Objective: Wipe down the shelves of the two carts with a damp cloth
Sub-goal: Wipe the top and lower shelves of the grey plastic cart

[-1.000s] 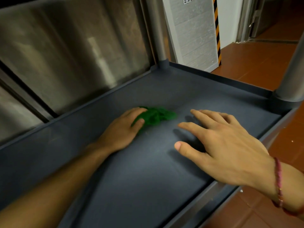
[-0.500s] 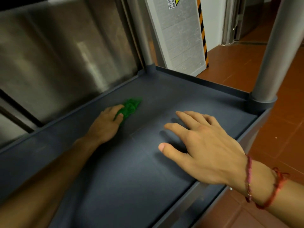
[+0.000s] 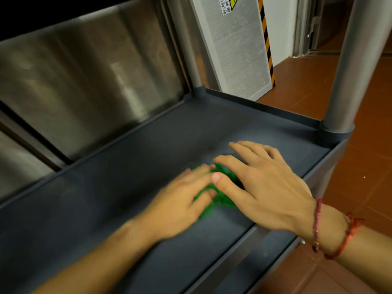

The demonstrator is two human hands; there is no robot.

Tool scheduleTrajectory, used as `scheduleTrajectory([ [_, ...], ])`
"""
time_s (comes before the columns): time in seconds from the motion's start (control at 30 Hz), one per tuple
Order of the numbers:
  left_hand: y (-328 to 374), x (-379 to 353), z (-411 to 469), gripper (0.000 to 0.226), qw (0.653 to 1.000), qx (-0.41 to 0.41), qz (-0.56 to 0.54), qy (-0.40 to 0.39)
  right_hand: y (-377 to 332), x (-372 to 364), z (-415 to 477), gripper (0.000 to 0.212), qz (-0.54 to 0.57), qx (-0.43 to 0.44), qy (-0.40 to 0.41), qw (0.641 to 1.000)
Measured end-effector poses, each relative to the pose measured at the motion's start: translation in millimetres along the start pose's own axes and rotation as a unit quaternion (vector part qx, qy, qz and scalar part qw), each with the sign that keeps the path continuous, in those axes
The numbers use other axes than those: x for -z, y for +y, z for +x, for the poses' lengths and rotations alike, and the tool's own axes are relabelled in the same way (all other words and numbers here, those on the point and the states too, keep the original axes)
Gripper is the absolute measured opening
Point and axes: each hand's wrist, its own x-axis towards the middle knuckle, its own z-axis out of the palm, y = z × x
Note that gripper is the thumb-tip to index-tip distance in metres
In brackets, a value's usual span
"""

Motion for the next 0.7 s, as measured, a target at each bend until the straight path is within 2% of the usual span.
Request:
scheduleTrajectory([
  [0.13, -43.6, 13.5, 32.3, 0.046, 0.994, 0.101, 0.014, 0.040, 2.5, -1.3, 0.2, 0.071, 0.021, 0.004, 0.014, 1.000],
  [0.2, -55.1, 19.0, 41.2, 0.033, 0.987, 0.151, -0.001, 0.055, 2.7, -0.5, -1.4, 0.071, 0.034, 0.015, 0.007, 0.999],
  [0.27, -57.1, 20.0, 42.7, 0.025, 0.984, 0.168, -0.029, 0.056, 12.5, 4.8, 0.5, 0.067, 0.044, 0.013, 0.013, 0.999],
  [0.37, -46.9, 17.7, 36.9, 0.016, 0.980, 0.176, -0.075, 0.056, 50.8, 15.9, 15.6, 0.060, -0.024, -0.018, 0.084, 0.996],
  [0.43, -32.8, 15.9, 29.3, 0.027, 0.981, 0.156, -0.097, 0.069, 70.5, 21.2, 26.2, 0.064, -0.039, -0.066, 0.076, 0.994],
  [0.5, -14.0, 10.8, 19.7, 0.041, 0.985, 0.107, -0.122, 0.058, 77.0, 16.3, 32.1, 0.064, -0.036, -0.073, 0.070, 0.994],
  [0.7, 47.0, -7.3, -3.4, 0.043, 0.995, -0.054, -0.085, -0.027, 73.9, 13.0, 32.3, 0.049, 0.041, -0.091, 0.141, 0.985],
])
